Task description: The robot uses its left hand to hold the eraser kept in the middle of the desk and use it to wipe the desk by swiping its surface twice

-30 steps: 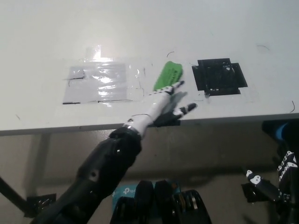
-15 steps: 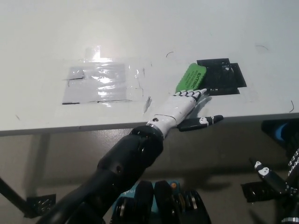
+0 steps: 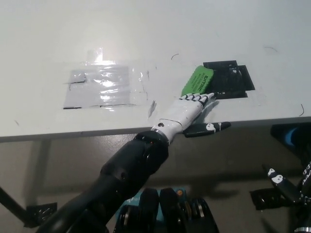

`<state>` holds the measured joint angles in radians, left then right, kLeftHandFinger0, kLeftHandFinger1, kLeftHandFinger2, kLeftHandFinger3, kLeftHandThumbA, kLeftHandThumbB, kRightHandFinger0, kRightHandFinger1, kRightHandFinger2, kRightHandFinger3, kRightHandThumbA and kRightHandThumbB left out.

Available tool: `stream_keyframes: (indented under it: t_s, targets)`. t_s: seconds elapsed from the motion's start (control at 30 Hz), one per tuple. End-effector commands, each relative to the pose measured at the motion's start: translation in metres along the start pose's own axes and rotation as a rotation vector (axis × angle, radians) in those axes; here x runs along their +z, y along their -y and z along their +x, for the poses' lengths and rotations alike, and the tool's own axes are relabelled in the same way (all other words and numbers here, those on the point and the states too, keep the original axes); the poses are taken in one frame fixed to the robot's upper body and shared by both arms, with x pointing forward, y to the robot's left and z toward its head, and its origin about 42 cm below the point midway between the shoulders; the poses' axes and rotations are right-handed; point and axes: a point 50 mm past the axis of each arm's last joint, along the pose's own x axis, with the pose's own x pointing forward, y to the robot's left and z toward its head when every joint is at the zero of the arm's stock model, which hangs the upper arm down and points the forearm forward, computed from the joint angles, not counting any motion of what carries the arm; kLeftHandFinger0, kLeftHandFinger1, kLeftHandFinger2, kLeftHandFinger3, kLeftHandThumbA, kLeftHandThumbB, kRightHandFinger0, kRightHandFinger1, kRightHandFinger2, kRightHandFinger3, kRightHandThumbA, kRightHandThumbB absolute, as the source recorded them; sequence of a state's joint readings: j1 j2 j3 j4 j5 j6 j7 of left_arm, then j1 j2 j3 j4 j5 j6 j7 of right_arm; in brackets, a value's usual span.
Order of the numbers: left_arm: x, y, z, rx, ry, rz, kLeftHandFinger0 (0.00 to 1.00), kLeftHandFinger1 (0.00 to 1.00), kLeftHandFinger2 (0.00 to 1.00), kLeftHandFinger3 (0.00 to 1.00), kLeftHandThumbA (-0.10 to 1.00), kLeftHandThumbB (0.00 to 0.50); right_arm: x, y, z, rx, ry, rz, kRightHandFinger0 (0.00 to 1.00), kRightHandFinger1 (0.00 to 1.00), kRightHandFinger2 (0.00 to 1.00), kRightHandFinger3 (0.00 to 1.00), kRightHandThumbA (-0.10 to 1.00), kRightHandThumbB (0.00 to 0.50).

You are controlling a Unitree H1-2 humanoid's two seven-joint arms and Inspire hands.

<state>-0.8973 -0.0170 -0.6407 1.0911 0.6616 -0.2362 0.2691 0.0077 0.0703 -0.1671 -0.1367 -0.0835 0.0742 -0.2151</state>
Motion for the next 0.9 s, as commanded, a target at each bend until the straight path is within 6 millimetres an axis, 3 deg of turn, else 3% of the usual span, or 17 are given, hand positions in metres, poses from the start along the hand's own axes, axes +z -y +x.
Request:
stream_keyframes:
  t_s: [0.0,0.1,0.17,0.2,0.43,0.53,0.67,0.87]
  targets:
    - [-0.072,0.041,-0.050,-0.240,-0.344,0.067,1.00,1.00,1.00,1.00,1.00,0.422,0.010,-0.002,-0.002,-0.012,0.042,0.023,1.00,1.00,1.00,1.00,1.00,0.083]
    - [-0.091,0.035,-0.060,-0.224,-0.395,0.076,1.00,1.00,1.00,1.00,1.00,0.337,0.010,0.000,-0.002,-0.015,0.040,0.024,1.00,1.00,1.00,1.00,1.00,0.054]
    - [-0.102,0.032,-0.067,-0.208,-0.417,0.078,1.00,1.00,1.00,1.00,1.00,0.335,0.010,0.001,-0.002,-0.018,0.035,0.020,1.00,1.00,1.00,1.00,1.00,0.047]
    - [-0.115,0.030,-0.077,-0.202,-0.453,0.061,1.00,1.00,1.00,1.00,1.00,0.364,0.010,0.002,-0.003,-0.022,0.028,0.018,1.00,1.00,1.00,1.00,1.00,0.039]
    - [-0.144,0.032,-0.107,-0.187,-0.553,0.012,1.00,1.00,1.00,1.00,1.00,0.398,0.006,0.004,-0.007,-0.022,0.031,0.026,1.00,1.00,1.00,1.00,1.00,0.025]
    - [-0.155,0.036,-0.123,-0.173,-0.611,-0.010,1.00,1.00,1.00,1.00,1.00,0.386,0.005,0.004,-0.009,-0.026,0.019,0.027,1.00,1.00,1.00,1.00,1.00,0.032]
    - [-0.165,0.037,-0.138,-0.153,-0.657,-0.057,1.00,1.00,1.00,1.00,1.00,0.333,0.005,0.004,-0.010,-0.026,0.015,0.029,1.00,1.00,1.00,1.00,1.00,0.050]
    - [-0.184,0.040,-0.164,-0.136,-0.731,-0.080,1.00,1.00,1.00,1.00,1.00,0.349,0.003,0.007,-0.010,-0.030,0.013,0.020,1.00,1.00,1.00,1.00,1.00,0.078]
